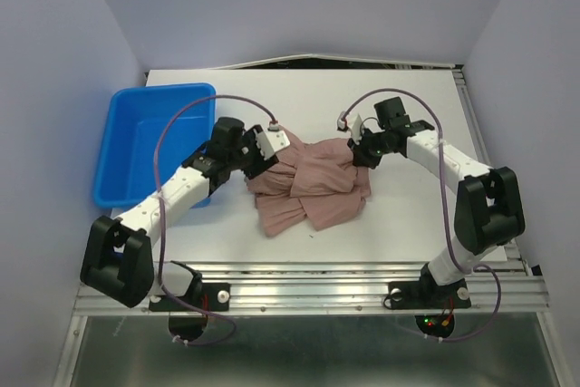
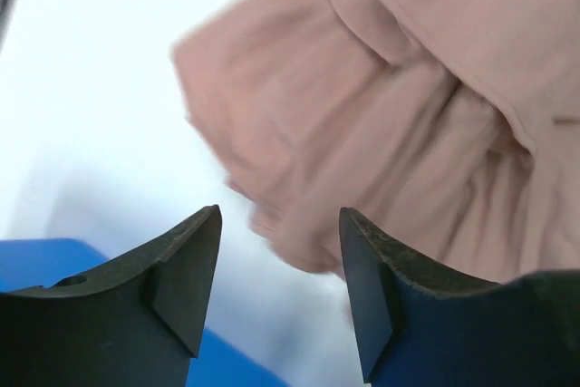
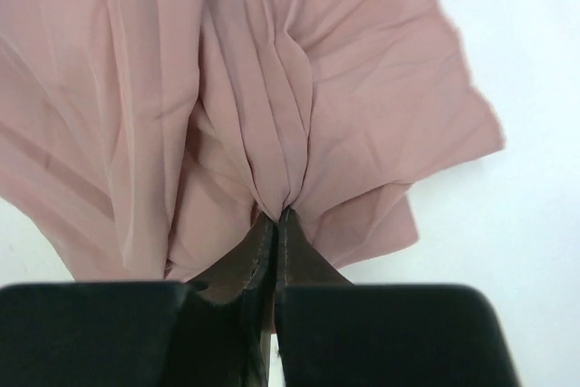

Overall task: Fold and stack the skirts
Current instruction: Fold the skirt

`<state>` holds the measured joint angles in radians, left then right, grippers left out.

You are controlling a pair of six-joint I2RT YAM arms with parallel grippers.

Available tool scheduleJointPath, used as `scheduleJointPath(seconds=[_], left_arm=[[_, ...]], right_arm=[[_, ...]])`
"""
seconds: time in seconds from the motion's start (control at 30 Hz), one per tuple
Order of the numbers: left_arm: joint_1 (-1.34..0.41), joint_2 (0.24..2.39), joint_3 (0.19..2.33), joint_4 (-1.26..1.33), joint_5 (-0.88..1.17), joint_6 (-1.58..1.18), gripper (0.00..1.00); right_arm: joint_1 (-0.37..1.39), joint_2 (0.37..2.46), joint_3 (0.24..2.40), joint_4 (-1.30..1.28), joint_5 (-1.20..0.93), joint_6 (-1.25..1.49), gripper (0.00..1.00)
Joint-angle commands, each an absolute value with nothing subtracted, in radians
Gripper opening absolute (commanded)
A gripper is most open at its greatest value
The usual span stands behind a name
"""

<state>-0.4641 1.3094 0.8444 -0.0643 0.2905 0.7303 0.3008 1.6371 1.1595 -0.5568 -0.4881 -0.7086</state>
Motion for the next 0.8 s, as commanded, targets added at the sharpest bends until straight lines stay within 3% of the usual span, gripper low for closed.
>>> scheduleJointPath(seconds=[0.0, 0.17, 0.37, 0.67, 0.77], left_arm=[[-0.434, 1.344, 1.061, -0.234, 0.440, 0.741, 0.67], [-0.428, 1.465, 1.187, -0.368, 0.489, 0.768, 0.68], [-0.430, 1.623, 1.269, -0.554, 0.577, 0.871, 0.73], [-0.434, 1.720, 1.255, -0.646, 0.584, 0.962, 0.76], [-0.445, 1.721, 1.241, -0.655, 0.577, 0.986, 0.72]], right_arm=[[0.295, 1.628, 1.295, -0.526, -0.505, -0.693, 0.03], [0.295, 1.646, 1.373, -0.589, -0.531, -0.696, 0.11], [0.295, 1.661, 1.373, -0.643, -0.522, -0.747, 0.01], [0.295, 1.663, 1.373, -0.647, -0.511, -0.758, 0.01], [0.295, 1.664, 1.373, -0.646, -0.505, -0.759, 0.01]])
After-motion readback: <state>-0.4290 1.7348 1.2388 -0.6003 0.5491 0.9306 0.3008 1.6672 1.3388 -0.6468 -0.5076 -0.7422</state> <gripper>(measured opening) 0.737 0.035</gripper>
